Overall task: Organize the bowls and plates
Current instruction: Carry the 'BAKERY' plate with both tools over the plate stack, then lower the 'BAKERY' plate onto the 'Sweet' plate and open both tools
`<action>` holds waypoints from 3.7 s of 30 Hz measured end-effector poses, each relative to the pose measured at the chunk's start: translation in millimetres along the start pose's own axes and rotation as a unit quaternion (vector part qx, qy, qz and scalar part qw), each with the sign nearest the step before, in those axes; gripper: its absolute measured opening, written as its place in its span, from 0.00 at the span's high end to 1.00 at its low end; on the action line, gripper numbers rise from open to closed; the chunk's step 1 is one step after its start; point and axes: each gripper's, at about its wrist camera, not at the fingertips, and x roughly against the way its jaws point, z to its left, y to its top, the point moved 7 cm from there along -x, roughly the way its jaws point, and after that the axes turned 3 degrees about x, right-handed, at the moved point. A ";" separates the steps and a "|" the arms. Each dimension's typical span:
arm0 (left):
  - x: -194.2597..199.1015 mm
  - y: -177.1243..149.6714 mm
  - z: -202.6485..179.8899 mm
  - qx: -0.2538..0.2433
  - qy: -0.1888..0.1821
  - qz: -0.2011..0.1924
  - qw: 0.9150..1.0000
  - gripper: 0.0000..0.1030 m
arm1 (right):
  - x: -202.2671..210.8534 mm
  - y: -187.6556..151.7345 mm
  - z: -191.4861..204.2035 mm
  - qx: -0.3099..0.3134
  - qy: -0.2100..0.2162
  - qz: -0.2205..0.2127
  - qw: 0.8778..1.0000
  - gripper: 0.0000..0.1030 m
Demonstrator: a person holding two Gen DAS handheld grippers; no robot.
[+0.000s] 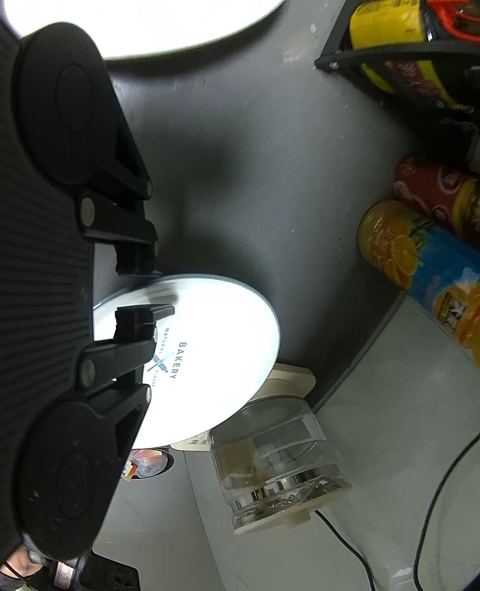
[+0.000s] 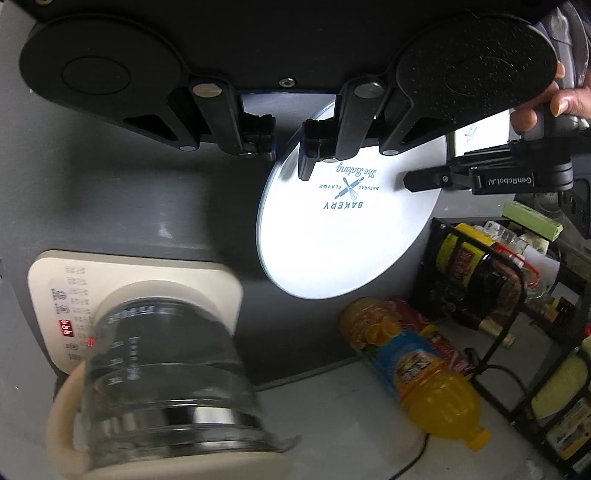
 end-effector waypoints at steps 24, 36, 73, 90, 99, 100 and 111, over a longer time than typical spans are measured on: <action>101.4 18.6 100.3 0.008 0.027 -0.022 0.999 0.88 | -33.7 -39.9 139.2 0.015 0.036 0.001 0.999 0.89; 137.8 16.8 159.8 0.030 0.051 -0.028 0.998 0.88 | -60.3 -58.1 184.5 0.027 0.050 0.024 0.998 0.89; 132.7 -4.1 263.4 0.058 0.065 0.015 0.996 0.88 | -109.0 -104.0 238.0 0.046 -0.007 0.056 0.997 0.89; 146.5 9.2 261.9 0.050 0.101 -0.008 0.994 0.84 | -122.8 -104.3 235.7 0.030 -0.012 0.061 0.998 0.90; 170.6 13.5 258.4 0.047 0.092 -0.024 0.994 0.80 | -121.0 -108.5 238.1 0.004 -0.003 0.067 0.998 0.76; 172.7 13.9 257.8 0.049 0.091 -0.026 0.994 0.76 | -118.8 -108.2 239.9 0.002 0.003 0.066 0.998 0.73; 181.1 25.1 235.8 0.015 0.117 -0.049 0.992 0.40 | -72.9 -93.0 241.7 0.015 0.000 0.014 1.000 0.34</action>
